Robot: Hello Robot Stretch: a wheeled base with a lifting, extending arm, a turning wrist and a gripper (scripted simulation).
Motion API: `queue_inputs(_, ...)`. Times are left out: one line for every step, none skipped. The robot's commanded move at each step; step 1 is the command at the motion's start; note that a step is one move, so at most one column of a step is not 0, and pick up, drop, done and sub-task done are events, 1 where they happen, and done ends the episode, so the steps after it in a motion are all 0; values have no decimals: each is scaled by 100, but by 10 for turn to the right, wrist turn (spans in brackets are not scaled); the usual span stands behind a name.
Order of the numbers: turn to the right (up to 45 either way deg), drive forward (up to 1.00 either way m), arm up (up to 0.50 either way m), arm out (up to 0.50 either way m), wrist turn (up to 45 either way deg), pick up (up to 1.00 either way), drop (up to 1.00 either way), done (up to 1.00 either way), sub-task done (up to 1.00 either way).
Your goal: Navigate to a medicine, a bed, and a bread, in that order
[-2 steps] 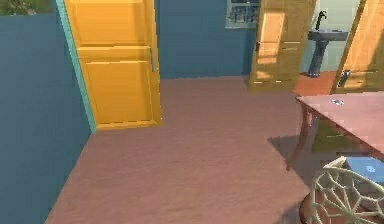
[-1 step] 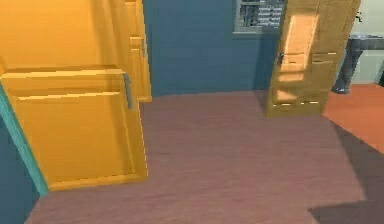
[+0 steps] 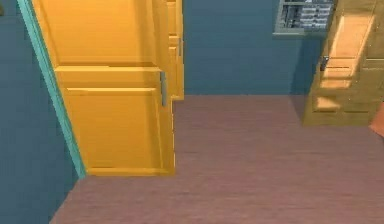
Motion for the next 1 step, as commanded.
queue_inputs(0,20,0,0,0,0,0,0,0)
